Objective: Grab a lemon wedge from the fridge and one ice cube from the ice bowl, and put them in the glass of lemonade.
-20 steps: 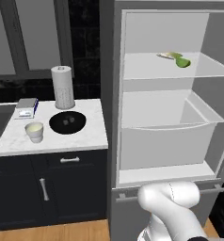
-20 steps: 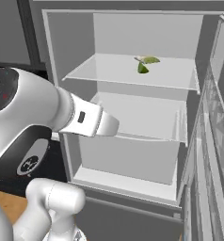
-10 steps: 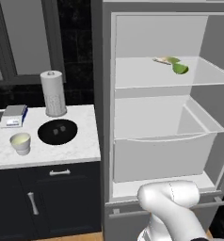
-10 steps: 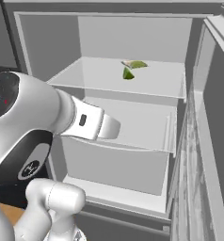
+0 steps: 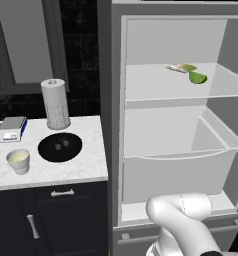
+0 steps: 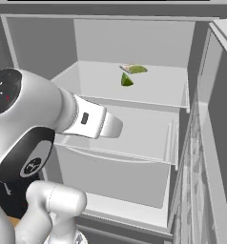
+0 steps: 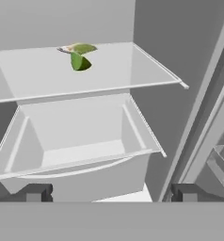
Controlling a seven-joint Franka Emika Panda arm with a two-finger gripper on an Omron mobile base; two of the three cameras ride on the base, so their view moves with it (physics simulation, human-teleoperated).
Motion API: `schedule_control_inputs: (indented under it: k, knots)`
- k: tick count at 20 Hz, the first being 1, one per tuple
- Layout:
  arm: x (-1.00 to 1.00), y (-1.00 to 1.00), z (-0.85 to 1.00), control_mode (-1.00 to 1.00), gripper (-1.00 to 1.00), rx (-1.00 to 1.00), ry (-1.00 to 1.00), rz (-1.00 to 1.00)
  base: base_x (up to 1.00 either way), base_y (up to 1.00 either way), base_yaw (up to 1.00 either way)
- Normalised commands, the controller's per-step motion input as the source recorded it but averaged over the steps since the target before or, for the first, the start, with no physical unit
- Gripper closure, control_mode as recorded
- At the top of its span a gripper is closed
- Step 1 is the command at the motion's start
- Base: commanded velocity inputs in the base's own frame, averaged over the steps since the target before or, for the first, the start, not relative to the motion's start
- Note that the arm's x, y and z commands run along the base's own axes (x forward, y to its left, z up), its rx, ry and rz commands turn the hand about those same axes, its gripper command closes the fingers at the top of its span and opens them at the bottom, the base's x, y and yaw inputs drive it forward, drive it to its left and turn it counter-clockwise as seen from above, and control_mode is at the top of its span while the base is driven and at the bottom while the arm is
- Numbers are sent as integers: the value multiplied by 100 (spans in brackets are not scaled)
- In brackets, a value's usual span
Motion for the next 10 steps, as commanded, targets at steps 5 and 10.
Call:
schedule_control_inputs:
  k: [5,10]
  knots:
    - [0,0,24,-100,-100,0,-18,9,0,0,0]
    - [31,-7,12,-100,-100,0,0,8,0,0,0]
